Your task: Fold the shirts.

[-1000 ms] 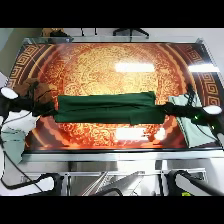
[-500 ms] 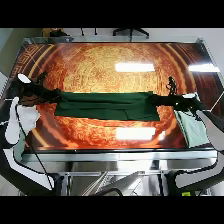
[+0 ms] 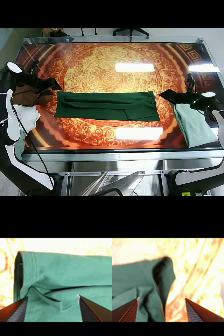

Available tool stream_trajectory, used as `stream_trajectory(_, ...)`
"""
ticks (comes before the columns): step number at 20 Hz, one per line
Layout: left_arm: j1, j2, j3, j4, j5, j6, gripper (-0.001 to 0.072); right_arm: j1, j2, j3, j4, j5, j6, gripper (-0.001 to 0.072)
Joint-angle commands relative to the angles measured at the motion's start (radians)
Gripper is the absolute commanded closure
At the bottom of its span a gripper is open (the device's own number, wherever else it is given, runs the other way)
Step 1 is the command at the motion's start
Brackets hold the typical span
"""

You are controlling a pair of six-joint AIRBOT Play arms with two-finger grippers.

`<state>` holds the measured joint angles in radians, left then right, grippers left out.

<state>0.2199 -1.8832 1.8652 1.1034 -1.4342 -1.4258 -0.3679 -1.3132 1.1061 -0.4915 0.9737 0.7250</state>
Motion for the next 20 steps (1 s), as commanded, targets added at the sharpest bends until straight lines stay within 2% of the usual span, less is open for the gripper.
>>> stream_trajectory(1,-0.009,-0.001,0.076,-0.007,-0.054,-0.035,0.0002,0.005,-0.066,0.003,-0.021,0.081,0.008,0.0055)
stream_trajectory(8,-0.127,-0.002,0.085,-0.007,-0.029,-0.034,0.0003,0.144,-0.167,0.004,-0.021,0.064,0.008,0.0073)
stream_trajectory(9,-0.149,-0.002,0.085,-0.007,-0.019,-0.034,0.0003,0.162,-0.167,0.005,-0.02,0.059,0.008,0.0228)
stream_trajectory(10,-0.169,-0.002,0.085,-0.006,-0.008,-0.034,0.0008,0.172,-0.166,0.015,-0.021,0.068,0.008,0.0514)
stream_trajectory(11,-0.194,-0.005,0.085,-0.007,0.005,-0.034,0.0154,0.177,-0.159,0.034,-0.021,0.09,0.008,0.0622)
stream_trajectory(12,-0.223,-0.011,0.085,-0.007,0.018,-0.034,0.0364,0.177,-0.146,0.055,-0.021,0.116,0.009,0.0667)
stream_trajectory(13,-0.248,-0.022,0.085,-0.008,0.024,-0.034,0.057,0.176,-0.125,0.082,-0.022,0.138,0.017,0.0694)
stream_trajectory(14,-0.283,-0.039,0.085,-0.008,0.024,-0.034,0.0698,0.176,-0.095,0.109,-0.023,0.153,0.035,0.0694)
stream_trajectory(17,-0.426,-0.117,0.085,-0.054,0.06,-0.033,0.0698,0.167,0.01,0.224,-0.074,0.237,0.122,0.0695)
stream_trajectory(20,-0.584,-0.216,0.086,-0.245,0.224,-0.026,0.0698,0.132,0.061,0.399,-0.116,0.436,0.245,0.0695)
